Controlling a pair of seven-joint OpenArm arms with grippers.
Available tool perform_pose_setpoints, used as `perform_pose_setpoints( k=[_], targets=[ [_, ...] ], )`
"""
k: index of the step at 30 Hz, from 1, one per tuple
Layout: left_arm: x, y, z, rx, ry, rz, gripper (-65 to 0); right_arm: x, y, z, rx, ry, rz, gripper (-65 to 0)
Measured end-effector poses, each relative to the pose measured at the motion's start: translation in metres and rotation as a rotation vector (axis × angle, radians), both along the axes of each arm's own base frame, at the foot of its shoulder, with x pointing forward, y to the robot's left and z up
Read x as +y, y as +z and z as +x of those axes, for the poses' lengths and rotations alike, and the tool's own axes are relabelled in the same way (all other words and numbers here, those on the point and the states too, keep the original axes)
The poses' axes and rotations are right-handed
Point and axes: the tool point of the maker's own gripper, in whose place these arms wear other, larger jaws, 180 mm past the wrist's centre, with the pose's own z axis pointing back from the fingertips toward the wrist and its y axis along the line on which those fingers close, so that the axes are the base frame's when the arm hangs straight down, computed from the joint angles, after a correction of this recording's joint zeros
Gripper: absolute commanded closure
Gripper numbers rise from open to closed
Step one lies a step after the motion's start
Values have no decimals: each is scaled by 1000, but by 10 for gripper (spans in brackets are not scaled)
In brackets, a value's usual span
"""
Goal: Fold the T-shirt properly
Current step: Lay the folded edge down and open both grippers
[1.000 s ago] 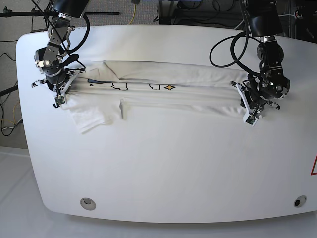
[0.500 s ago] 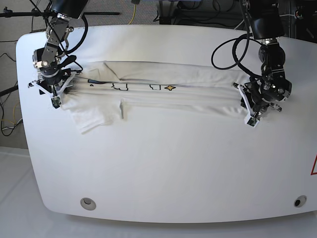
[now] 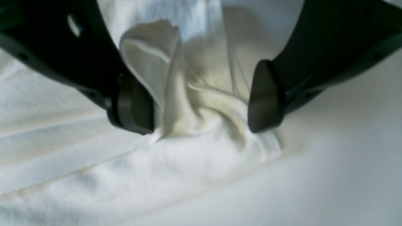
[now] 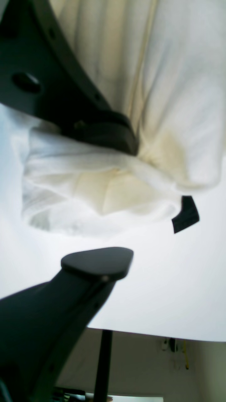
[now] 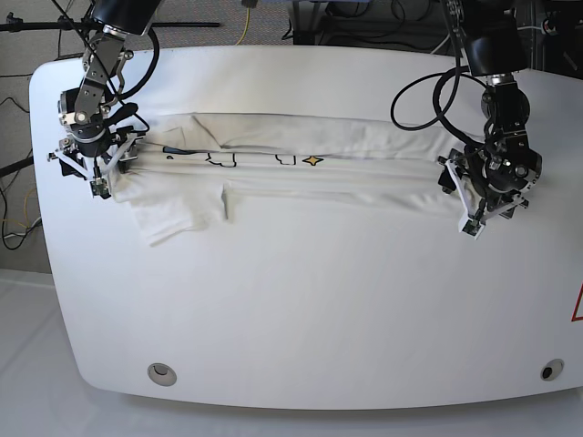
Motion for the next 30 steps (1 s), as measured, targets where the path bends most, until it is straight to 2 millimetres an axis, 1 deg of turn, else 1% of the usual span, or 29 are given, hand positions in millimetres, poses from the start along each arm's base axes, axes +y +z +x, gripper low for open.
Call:
perform_pose_setpoints(
  k=[7,10,14,18,21,26,30],
  targets=[
    [3,17,6,-47,-1,23,-432,0,0,0,0,0,0,-425],
    [12,28,9,-79,13,42,-435,0,0,1,-1,0,0,-425],
    [32,46,13,-105,34,135,-436,-3,2,1,-2,-10,0,-426],
    [42,67,24,-143,39,220,-437,-4,2,0,-9,-23,9,-427],
    [47,77,29,-168,40,272,-437,-6,3,1,-6,-22,11,-428],
    [63,81,25,-137,66,354,-437,-7,3,2,-3,-30,12,-428],
    [66,82,24,-136,71,364,-437,-6,3,2,-4,-30,12,-428]
  ],
)
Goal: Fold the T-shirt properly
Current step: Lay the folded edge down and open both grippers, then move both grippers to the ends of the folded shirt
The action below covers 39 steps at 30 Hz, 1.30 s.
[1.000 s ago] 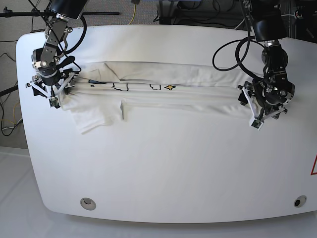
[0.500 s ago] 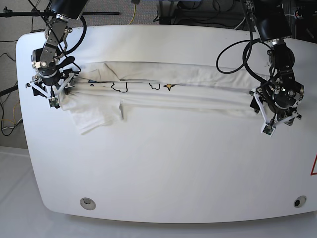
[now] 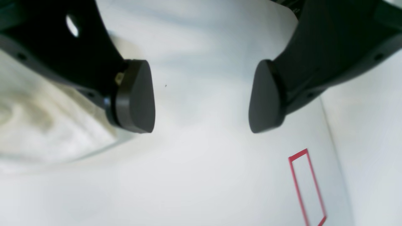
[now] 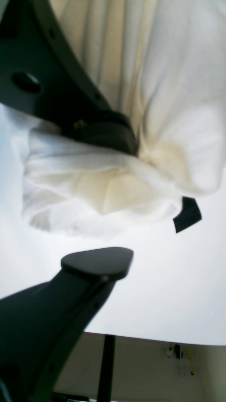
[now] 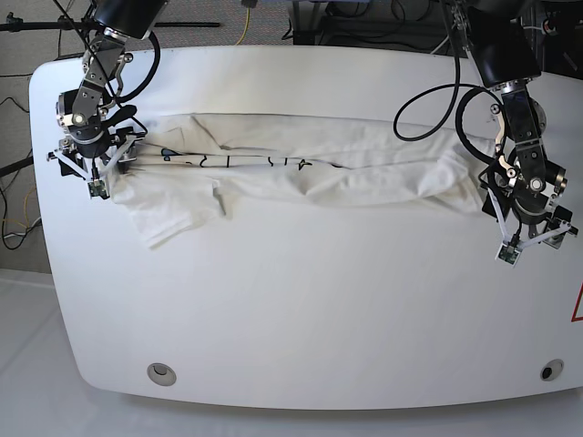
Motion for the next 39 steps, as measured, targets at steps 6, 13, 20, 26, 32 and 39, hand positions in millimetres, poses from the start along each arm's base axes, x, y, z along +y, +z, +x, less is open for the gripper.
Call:
perform_pose_setpoints(
  k=[6,13,20,26,32,39],
  targets=[
    [-8,-6,-1,10,2,-22,-437,0,0,0,0,0,0,-428],
    [-20,-15,-5,28,3,-51,-437,0,0,0,0,0,0,-428],
    [-29,-11,1,9,-3,-67,-437,0,0,1,-2,0,0,-428],
    [-56,0,11,-20,-80,-57,-437,-1,2,4,5,-5,-6,-430],
    [-67,-8,6,8,-85,-75,-436,-3,14,6,10,-7,-41,-430],
    [-62,-10,2,18,-78,-62,-436,-3,33,15,-22,8,-76,-431]
  ],
)
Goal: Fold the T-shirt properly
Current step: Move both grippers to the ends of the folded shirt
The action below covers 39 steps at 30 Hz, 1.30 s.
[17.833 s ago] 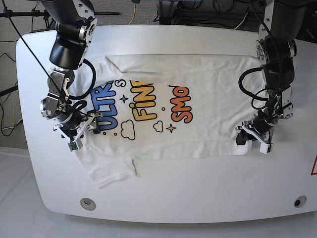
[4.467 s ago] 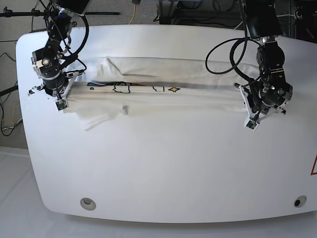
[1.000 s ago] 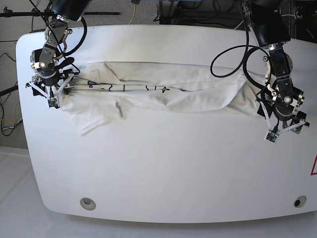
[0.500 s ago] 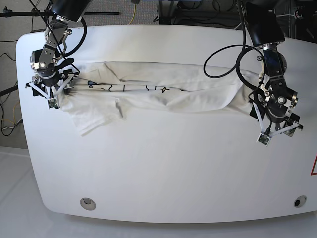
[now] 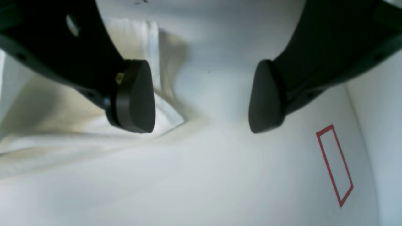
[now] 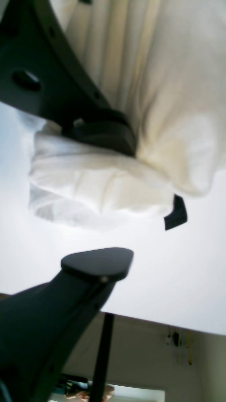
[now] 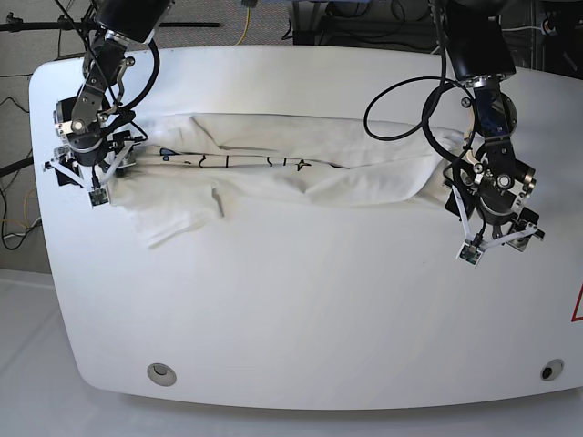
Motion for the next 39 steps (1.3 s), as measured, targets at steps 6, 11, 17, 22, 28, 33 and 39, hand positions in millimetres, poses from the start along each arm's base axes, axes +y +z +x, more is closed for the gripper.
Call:
perform_pose_setpoints(
  k=[6,11,17,22,28,33,39],
  targets=[
    [0,-5,-5,16,-2,1,-436,-3,26,9,-58,4,-42,-431],
    [11,-1,-5,15,5,29,-436,-8,37,6,-50,-14,-74,-431],
    [14,-6,-11,25,0,32,-436,-26,53,-1,-13,-35,-187,-431],
    [11,-8,-11,15,-16,25,-436,-36,46,-10,49,-56,-238,-431],
    [11,-9,-11,13,-19,24,-436,-36,19,-19,121,-59,-200,-459],
    [10,-9,-11,10,-20,22,-436,-35,8,-23,149,-61,-185,-574],
    [11,-8,-11,10,-20,23,-436,-32,8,-21,142,-61,-178,-590]
  ],
)
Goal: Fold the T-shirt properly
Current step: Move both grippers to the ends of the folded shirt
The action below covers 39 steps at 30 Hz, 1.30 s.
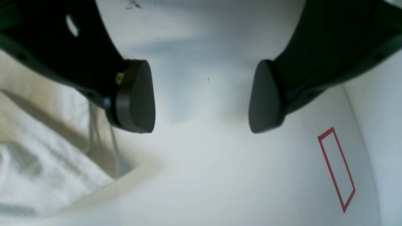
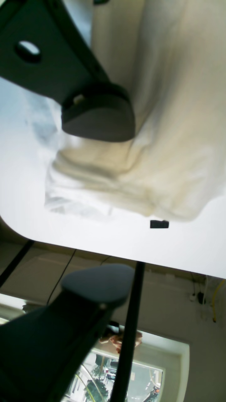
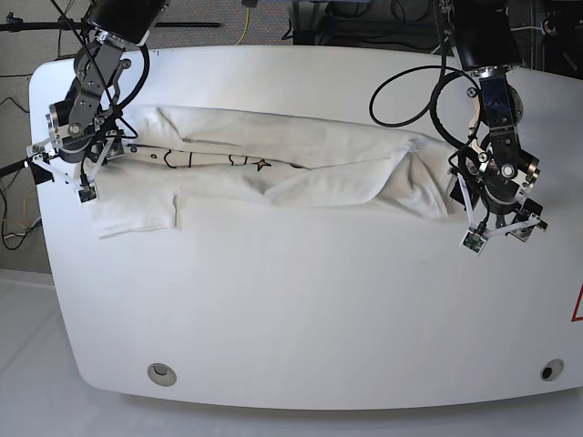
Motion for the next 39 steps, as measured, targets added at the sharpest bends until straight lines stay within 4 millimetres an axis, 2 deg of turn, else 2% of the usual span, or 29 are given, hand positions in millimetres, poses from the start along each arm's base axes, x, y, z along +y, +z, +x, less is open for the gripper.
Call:
perform_pose_setpoints(
  k=[6,11,18,24,27,32,39],
  targets=[
    [0,0,0,0,0,0,-436,5,-1,3,-5,1,15,-590],
    [0,-5,0,13,2,-5,-435,4,13,15,-49,1,3,-590],
    [2,-38,-10,102,11,-34,-433,4,32,27,-100,4,-16,-591],
    [-14,-59,-8,97,-18,-110,-433,7,45,44,-142,24,-9,-591],
    [-19,-64,-5,75,-18,-153,-433,7,46,49,-150,21,-1,-591],
    [-13,-68,-2,47,13,-203,-433,6,38,56,-134,9,27,-590],
    [-10,-68,-1,35,25,-213,-433,10,38,81,-158,13,73,-590]
  ],
)
